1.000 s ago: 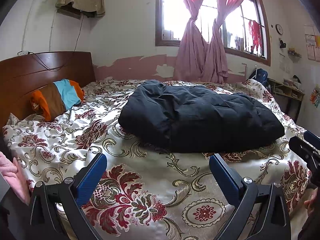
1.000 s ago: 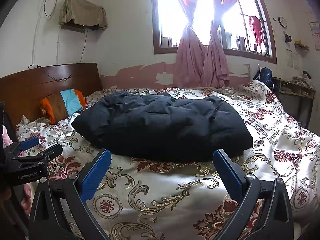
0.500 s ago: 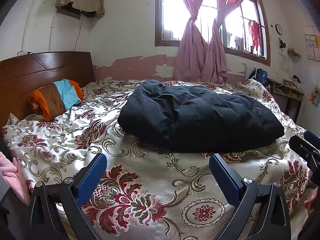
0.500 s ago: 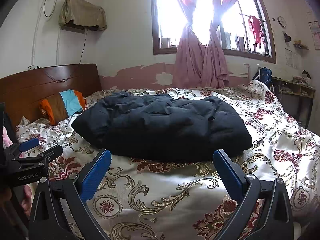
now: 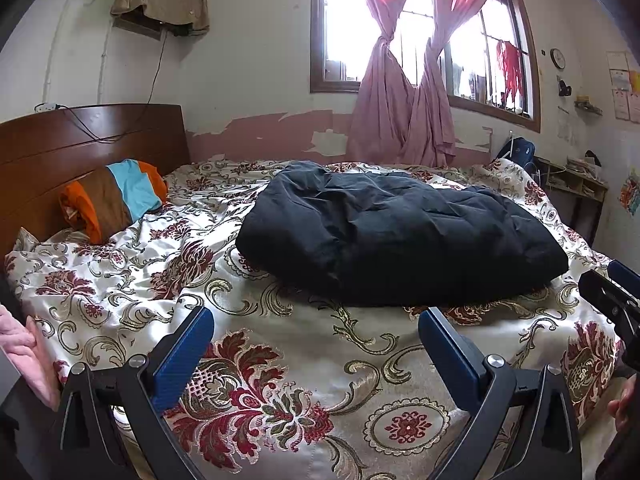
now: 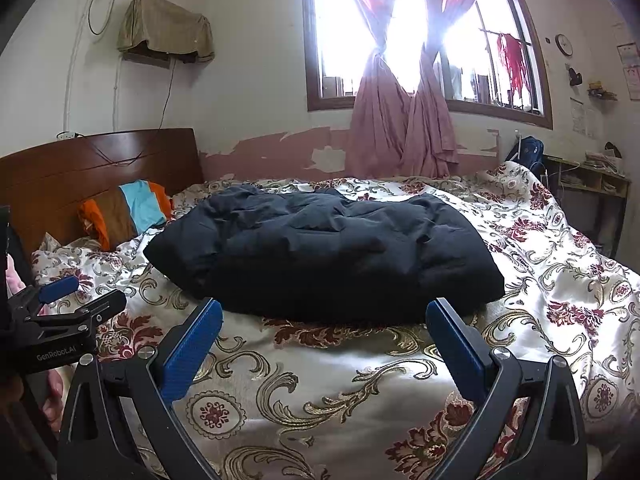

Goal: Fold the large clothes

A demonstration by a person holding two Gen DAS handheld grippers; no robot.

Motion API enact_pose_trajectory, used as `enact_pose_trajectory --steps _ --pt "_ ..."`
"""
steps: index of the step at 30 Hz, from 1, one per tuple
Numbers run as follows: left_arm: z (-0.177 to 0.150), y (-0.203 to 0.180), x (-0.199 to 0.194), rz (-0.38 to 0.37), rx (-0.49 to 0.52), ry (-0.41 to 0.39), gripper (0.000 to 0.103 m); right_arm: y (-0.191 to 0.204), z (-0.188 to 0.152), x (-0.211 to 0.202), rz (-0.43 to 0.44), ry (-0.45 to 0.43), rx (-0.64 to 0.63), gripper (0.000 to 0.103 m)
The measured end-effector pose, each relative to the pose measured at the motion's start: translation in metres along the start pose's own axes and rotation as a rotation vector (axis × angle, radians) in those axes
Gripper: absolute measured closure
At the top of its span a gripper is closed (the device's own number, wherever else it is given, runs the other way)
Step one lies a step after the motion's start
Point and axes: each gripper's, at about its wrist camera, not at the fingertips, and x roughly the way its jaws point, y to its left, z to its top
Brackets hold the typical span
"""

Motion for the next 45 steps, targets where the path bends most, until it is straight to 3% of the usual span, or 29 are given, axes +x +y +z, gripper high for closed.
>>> enact_pose_trajectory --steps 31,45 --pt "0.0022 0.0024 -0.0009 -0.024 -0.007 0.008 0.000 0.0004 0.0004 -0.0008 0.002 0.001 0.001 0.003" --pt "0.0023 0.0059 -0.0015 -0.002 -0.047 0.029 0.000 0.0024 -0.0037 0.0002 0.003 0.008 0.013 0.003"
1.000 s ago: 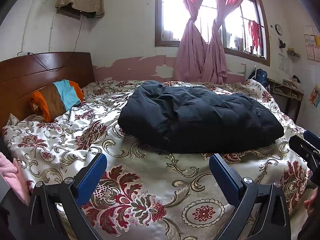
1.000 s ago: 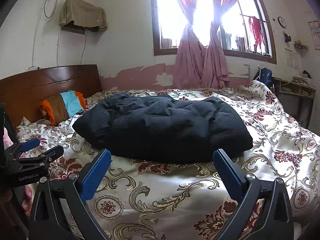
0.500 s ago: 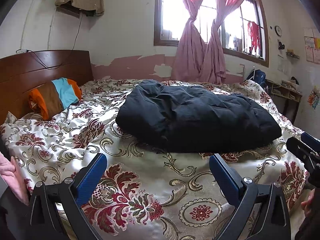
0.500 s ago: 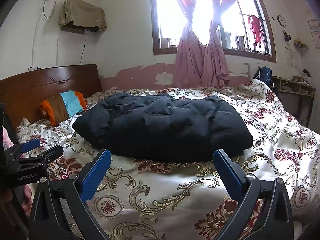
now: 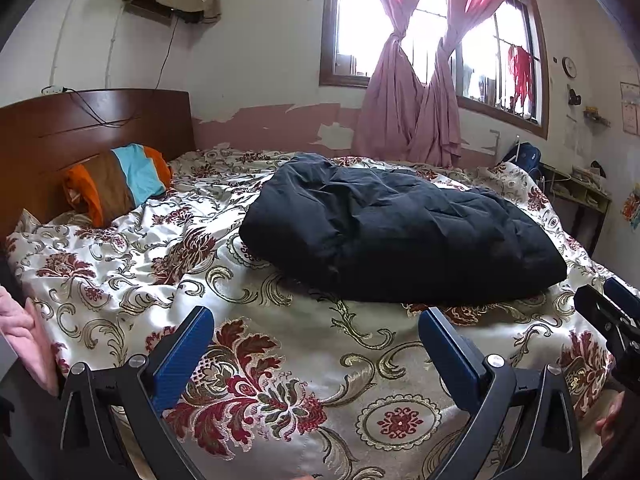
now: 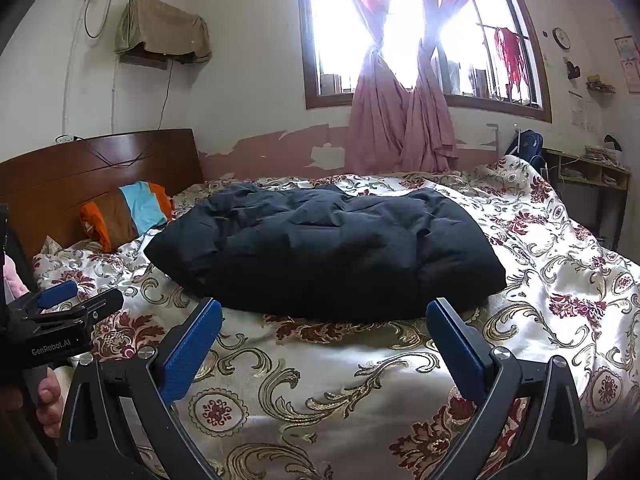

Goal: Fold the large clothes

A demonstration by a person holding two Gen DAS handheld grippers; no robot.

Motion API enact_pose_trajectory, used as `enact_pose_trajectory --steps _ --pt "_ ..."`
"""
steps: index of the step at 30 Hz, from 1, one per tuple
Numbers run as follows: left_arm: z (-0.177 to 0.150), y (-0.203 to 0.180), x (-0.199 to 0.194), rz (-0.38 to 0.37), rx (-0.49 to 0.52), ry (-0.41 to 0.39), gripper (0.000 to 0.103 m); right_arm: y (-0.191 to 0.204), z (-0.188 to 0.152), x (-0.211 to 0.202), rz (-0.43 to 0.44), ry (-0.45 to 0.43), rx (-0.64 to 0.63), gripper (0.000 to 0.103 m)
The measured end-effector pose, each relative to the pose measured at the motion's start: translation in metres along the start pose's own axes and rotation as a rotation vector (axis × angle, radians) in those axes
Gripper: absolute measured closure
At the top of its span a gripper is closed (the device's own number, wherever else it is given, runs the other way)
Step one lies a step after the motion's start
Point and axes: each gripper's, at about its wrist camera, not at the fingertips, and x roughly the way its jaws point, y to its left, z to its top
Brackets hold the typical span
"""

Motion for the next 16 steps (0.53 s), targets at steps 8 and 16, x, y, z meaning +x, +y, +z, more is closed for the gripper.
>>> enact_pose_trajectory --steps 8,16 --pt "-0.0011 0.0010 0.0009 0.011 -0.003 -0.004 0.000 0.0005 -0.0015 0.0010 0.000 0.005 0.004 0.003" --pt "-0.0022 0.0006 0.0019 0.011 -0.002 0.003 0.000 0.0016 -0.0030 0.0028 0.000 0.012 0.007 0.003"
